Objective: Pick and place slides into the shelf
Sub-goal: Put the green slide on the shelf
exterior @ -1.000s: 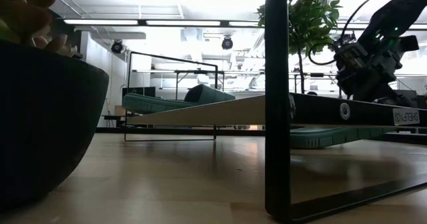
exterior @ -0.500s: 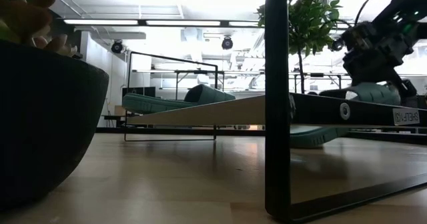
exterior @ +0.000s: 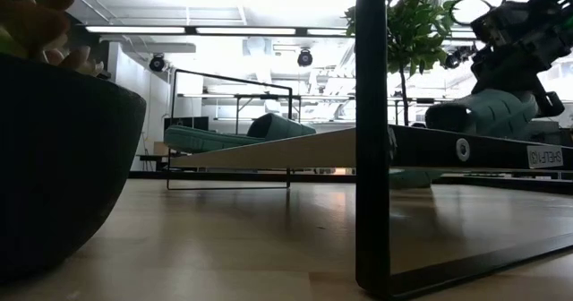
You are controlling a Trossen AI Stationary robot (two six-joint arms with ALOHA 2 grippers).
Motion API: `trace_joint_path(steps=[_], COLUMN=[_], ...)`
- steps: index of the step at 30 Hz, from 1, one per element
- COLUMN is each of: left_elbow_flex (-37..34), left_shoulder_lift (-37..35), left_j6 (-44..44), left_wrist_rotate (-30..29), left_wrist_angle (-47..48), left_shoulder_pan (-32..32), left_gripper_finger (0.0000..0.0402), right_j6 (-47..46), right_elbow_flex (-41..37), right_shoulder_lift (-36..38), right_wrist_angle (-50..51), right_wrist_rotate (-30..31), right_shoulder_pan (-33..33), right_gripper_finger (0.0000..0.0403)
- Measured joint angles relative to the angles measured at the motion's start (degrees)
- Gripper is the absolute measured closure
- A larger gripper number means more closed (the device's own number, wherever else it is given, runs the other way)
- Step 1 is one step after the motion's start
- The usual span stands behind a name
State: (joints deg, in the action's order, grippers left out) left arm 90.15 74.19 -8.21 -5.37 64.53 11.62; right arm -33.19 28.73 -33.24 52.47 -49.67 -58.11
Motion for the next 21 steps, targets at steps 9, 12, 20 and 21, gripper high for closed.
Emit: trace_joint_path(steps=[9, 12, 20, 21], left_elbow_flex=[0.0, 0.0, 0.0, 0.0], left_shoulder_lift=[0.0, 0.0, 0.0, 0.0], left_j6=[0.0, 0.0, 0.0, 0.0], left_wrist_rotate=[0.0, 0.0, 0.0, 0.0], left_wrist_angle=[0.0, 0.0, -0.1, -0.1], left_shoulder_pan=[0.0, 0.0, 0.0, 0.0], left_gripper_finger=[0.0399, 0.0399, 0.0399, 0.0399], right_j6=[-4.4, -5.7, -7.6, -8.2], right_elbow_flex=[1.4, 2.8, 5.7, 5.7], right_shoulder_lift=[6.5, 7.6, 7.8, 7.8], right_wrist_angle=[-0.3, -0.4, -1.1, -1.8], right_wrist_rotate=[-0.7, -1.0, -3.2, -3.9], right_shoulder_pan=[0.0, 0.0, 0.0, 0.0], right_gripper_finger=[0.0403, 0.0403, 0.0403, 0.0403])
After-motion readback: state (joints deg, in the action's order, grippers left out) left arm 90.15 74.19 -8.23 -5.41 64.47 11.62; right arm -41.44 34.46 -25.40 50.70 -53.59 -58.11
